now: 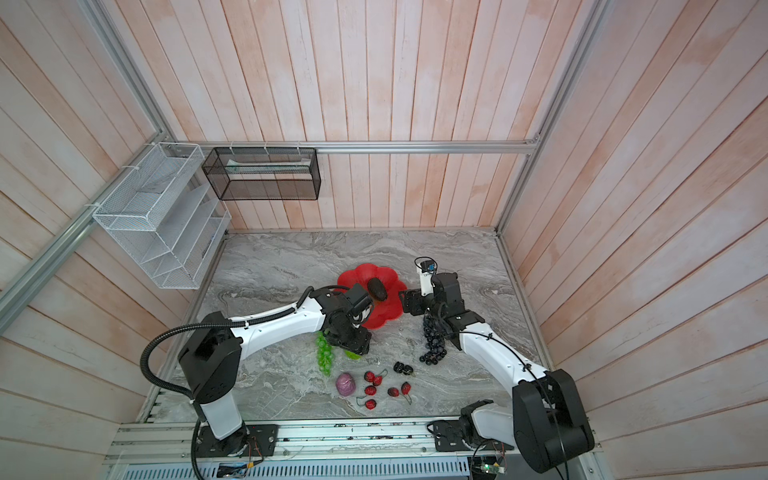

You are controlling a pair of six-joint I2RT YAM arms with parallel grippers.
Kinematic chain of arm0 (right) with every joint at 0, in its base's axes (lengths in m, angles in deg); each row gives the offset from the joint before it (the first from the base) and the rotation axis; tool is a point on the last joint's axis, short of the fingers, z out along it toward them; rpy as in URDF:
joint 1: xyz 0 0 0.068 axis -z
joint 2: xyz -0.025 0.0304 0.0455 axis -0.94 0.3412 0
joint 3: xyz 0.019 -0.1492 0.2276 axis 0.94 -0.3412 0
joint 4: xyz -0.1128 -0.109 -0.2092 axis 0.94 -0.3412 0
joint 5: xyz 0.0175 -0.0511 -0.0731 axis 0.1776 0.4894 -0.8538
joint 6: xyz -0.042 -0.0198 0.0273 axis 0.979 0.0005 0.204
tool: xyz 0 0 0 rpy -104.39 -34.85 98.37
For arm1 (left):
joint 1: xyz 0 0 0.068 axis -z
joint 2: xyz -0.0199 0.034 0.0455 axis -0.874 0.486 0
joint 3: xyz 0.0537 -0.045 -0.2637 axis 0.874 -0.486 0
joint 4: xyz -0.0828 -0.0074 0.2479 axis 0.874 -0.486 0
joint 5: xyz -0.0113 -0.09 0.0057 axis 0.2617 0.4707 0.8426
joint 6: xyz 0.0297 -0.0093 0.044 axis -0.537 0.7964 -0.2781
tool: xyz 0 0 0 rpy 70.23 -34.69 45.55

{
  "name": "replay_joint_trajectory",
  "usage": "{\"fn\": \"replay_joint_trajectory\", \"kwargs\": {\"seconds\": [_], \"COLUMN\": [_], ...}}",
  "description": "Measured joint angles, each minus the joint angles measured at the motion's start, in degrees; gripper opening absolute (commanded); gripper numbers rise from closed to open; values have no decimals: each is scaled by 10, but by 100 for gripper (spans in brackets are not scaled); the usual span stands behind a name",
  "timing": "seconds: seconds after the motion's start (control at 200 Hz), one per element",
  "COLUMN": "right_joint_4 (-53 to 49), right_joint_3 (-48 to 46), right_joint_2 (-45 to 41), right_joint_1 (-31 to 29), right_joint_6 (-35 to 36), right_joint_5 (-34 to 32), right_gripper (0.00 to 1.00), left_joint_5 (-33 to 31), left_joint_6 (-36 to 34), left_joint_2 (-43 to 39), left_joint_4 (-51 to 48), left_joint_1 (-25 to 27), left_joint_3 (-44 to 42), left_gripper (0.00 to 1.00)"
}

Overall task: Place and organize the fake fruits in the fruit bowl
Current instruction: 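Release the avocado with the right gripper while the left gripper reaches the lime-green fruit, then grasp the lime-green fruit with the left gripper and place it in the bowl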

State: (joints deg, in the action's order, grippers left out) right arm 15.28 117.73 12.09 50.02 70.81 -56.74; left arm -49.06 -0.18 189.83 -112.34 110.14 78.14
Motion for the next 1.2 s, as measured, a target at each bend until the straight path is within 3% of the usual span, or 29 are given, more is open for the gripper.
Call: {"fn": "replay_joint_trajectory", "kwargs": {"seconds": [0.255, 0.475, 0.845, 1.2], "right_joint_4": [-14, -22, -23, -27], "right_joint_3": [40, 54, 41, 33], "right_joint_2": [0, 0, -7, -23], "right_joint_1": [0, 0, 0, 10], "right_joint_6": [-3, 2, 7, 17], "right_joint_5": [0, 13, 19, 19], "right_gripper": [79, 78, 78, 78], "left_joint_5": [15, -10, -41, -59], "left_joint_6": [-26, -47, -49, -39], "left_joint_2": [-22, 53, 208, 248], "left_joint_4": [3, 19, 45, 50], "left_joint_1": [-62, -120, -152, -152], "left_joint_3": [65, 160, 259, 276], "left_gripper": [51, 49, 49, 53]}}
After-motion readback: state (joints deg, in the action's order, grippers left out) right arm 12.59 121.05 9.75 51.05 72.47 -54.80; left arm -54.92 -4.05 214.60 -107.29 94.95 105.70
